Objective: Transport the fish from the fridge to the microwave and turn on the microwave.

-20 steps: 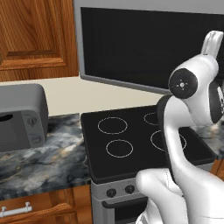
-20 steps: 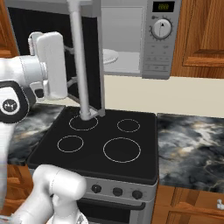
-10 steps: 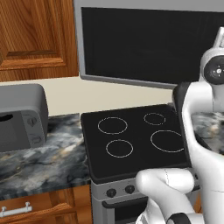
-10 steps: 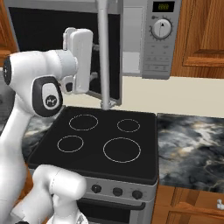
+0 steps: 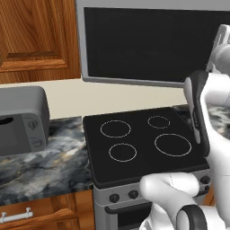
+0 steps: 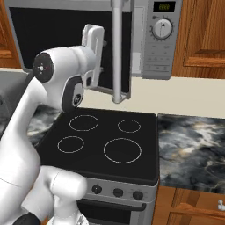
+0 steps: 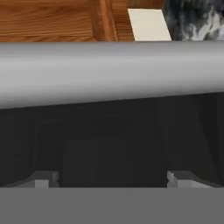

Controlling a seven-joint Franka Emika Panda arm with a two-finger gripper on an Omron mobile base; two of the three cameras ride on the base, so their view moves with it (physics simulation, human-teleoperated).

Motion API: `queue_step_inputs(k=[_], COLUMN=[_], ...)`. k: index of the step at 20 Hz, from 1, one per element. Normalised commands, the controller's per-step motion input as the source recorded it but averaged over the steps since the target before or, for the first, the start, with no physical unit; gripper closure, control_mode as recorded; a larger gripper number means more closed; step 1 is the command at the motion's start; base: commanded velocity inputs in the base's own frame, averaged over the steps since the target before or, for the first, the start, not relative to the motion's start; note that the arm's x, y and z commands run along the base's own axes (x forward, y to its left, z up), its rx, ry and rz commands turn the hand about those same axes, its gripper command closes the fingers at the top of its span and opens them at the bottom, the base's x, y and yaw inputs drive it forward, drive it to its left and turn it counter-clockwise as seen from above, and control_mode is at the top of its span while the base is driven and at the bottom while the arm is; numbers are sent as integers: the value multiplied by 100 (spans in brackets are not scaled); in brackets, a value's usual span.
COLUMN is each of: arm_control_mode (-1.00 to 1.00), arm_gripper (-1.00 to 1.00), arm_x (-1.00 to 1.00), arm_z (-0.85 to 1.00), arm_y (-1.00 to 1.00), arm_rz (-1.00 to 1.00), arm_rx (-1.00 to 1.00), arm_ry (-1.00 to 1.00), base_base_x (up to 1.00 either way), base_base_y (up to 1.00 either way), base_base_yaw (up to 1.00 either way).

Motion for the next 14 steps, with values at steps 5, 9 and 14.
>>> queue_step_inputs(k=[5,9,14], arm_control_mode=[-100,-100,-100], arm_gripper=[-100,-100,-100], arm_x=[34,42,46], arm_z=[0,0,1], arm_y=[1,5,9], arm_rz=[31,25,20], arm_rx=[0,0,0], arm_ry=[0,0,-1], base_base_x=[0,0,0], base_base_y=[0,0,0], base_base_yaw=[0,0,0])
